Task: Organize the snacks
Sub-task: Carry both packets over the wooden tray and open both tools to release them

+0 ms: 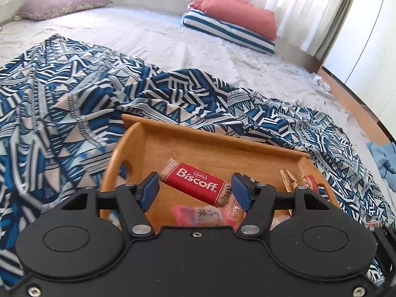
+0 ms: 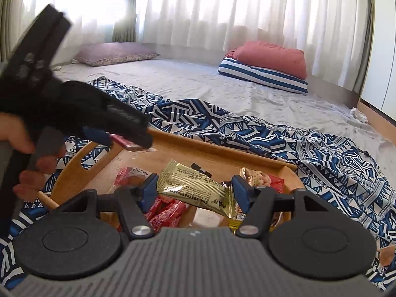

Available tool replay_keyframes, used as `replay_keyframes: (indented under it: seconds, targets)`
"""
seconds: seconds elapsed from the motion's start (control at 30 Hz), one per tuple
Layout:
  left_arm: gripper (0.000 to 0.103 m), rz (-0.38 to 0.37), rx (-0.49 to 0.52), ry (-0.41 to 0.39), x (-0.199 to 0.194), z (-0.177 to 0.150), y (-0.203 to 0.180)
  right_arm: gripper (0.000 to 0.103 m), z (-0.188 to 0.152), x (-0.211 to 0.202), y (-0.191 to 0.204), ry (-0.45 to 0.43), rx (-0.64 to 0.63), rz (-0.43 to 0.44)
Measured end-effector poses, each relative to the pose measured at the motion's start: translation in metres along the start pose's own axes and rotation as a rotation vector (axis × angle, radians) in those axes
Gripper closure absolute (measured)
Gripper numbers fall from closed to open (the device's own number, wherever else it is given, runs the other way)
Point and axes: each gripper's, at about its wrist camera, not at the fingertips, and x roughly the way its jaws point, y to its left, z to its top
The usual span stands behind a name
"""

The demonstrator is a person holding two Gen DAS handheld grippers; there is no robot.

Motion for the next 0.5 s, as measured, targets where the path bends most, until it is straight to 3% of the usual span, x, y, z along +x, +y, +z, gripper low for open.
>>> replay_keyframes:
  seconds: [0.5]
  targets:
    - [0.041, 0.036, 0.030, 0.052, 0.047, -0.011, -0.016, 0.037, 0.007, 0.020, -0.024, 0.014, 0.039, -0.027]
